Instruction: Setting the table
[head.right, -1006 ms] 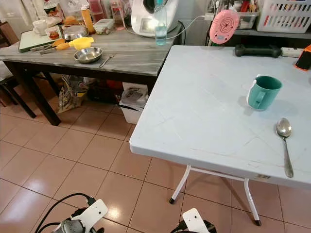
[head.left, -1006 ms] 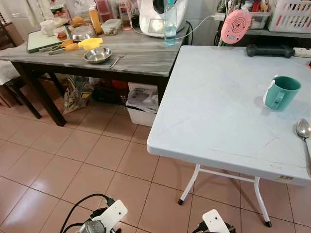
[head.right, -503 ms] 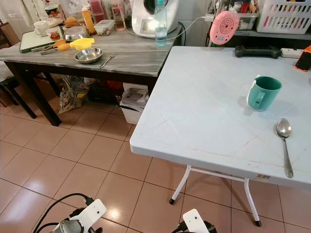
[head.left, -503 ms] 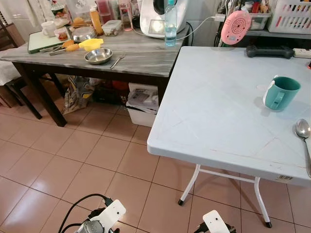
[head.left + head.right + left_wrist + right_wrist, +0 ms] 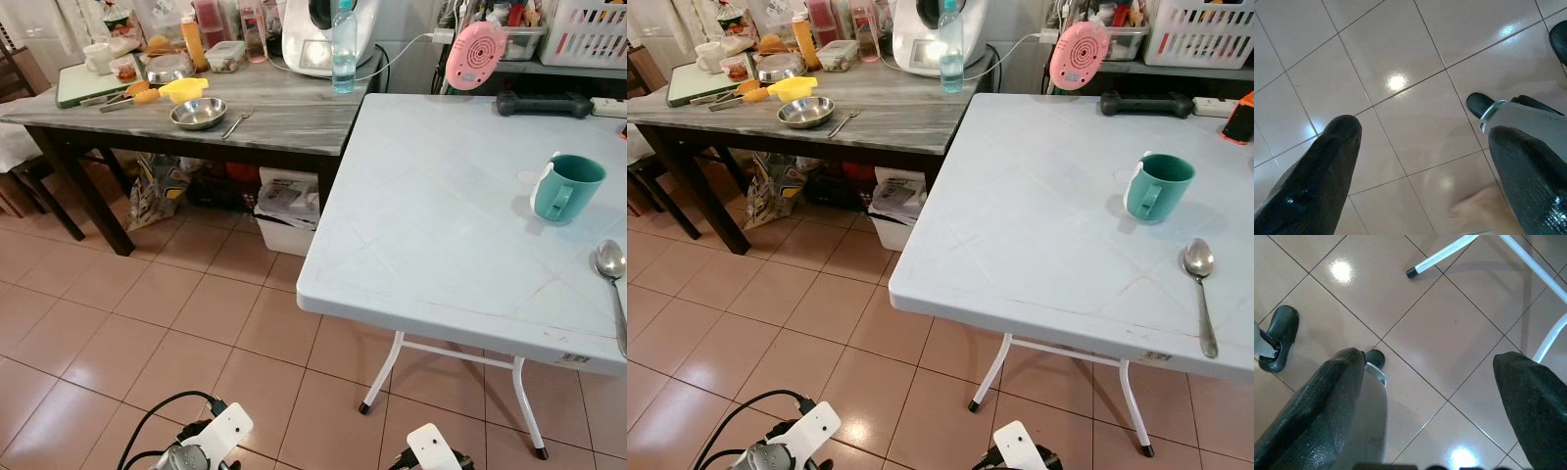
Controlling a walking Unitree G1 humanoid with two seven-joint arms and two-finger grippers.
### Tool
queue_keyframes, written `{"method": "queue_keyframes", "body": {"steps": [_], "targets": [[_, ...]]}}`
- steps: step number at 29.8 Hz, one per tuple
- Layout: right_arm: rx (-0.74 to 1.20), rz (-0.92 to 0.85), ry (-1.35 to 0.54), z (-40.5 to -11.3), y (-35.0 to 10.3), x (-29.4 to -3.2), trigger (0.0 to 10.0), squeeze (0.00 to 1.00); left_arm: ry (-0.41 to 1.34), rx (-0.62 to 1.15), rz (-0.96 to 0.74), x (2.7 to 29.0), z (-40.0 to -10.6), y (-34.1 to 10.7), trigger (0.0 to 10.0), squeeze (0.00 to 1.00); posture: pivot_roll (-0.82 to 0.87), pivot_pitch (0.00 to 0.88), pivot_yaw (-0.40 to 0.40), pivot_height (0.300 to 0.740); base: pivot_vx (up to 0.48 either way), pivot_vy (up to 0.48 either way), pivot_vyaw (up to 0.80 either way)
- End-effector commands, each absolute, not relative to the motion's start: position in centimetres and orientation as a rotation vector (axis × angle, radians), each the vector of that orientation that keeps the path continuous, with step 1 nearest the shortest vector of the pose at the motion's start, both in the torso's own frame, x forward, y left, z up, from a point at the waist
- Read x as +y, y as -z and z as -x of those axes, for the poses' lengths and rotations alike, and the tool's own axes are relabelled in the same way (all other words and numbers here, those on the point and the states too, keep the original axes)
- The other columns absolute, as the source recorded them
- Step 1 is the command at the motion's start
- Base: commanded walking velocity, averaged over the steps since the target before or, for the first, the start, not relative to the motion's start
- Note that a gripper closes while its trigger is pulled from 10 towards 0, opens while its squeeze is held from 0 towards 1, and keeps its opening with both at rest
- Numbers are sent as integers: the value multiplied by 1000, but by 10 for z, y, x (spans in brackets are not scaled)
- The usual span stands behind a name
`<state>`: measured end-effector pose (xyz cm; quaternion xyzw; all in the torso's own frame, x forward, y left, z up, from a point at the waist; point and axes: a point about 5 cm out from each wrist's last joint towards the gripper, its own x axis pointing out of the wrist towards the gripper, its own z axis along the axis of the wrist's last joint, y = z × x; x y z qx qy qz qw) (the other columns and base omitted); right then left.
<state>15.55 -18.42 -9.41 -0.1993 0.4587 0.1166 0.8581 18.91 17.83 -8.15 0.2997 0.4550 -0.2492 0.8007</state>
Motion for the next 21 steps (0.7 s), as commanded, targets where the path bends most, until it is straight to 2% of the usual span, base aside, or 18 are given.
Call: {"method": "queue_keyframes", "body": {"steps": [1, 21], "targets": [[968, 407, -244, -155, 95, -182, 10000, 0, 517, 968, -647, 182, -191, 80, 10000, 0, -73, 0, 68, 740, 0, 0, 0], [974, 405, -234, -154, 95, -186, 10000, 0, 540, 952, -596, 176, -192, 80, 10000, 0, -82, 0, 69, 740, 0, 0, 0]]}}
